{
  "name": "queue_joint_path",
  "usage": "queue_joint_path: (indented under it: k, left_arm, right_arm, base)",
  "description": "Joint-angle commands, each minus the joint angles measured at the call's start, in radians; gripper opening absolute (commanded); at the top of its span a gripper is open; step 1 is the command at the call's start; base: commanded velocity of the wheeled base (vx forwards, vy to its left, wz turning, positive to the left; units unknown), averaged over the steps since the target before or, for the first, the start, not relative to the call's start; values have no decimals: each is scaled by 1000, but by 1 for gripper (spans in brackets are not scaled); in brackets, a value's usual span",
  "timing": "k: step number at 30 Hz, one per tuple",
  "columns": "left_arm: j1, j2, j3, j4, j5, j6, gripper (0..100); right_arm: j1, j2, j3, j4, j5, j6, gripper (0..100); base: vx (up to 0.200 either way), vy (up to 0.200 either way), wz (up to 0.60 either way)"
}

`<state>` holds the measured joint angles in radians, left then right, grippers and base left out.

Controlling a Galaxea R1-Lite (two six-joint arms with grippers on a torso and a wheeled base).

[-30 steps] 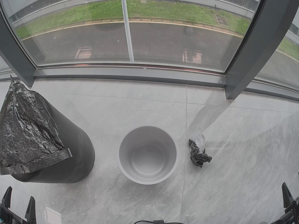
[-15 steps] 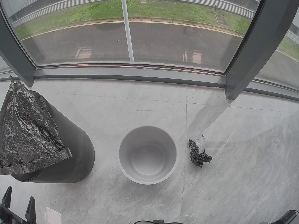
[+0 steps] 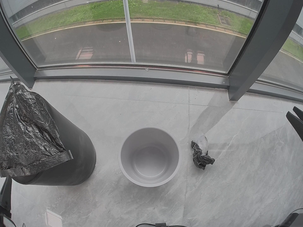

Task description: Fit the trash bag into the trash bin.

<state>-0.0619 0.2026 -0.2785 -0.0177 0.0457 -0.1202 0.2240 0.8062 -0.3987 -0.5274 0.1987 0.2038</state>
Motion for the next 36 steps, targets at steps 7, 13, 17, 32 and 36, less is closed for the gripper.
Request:
queue_joint_path:
  k: [7, 13, 17, 32, 36]
  left_arm:
    - [-130, 571, -100, -7, -10, 373, 100]
    - [-133, 672, -87, -64, 13, 617, 100]
    - [-153, 709, -90, -79, 42, 668, 100]
    - [-141, 880, -51, -280, 174, 950, 100]
    - [-150, 965, -41, -430, 189, 953, 100]
  right_arm:
    - [38, 246, 80, -184, 5, 22, 100]
    - [37, 246, 80, -183, 5, 23, 100]
    - [37, 251, 81, -183, 5, 26, 100]
    - [8, 307, 75, -189, 8, 75, 100]
    - [6, 307, 75, -189, 8, 75, 100]
  base:
    - [0, 0, 0]
    - [0, 0, 0]
    - [0, 0, 0]
    - [0, 0, 0]
    - [0, 0, 0]
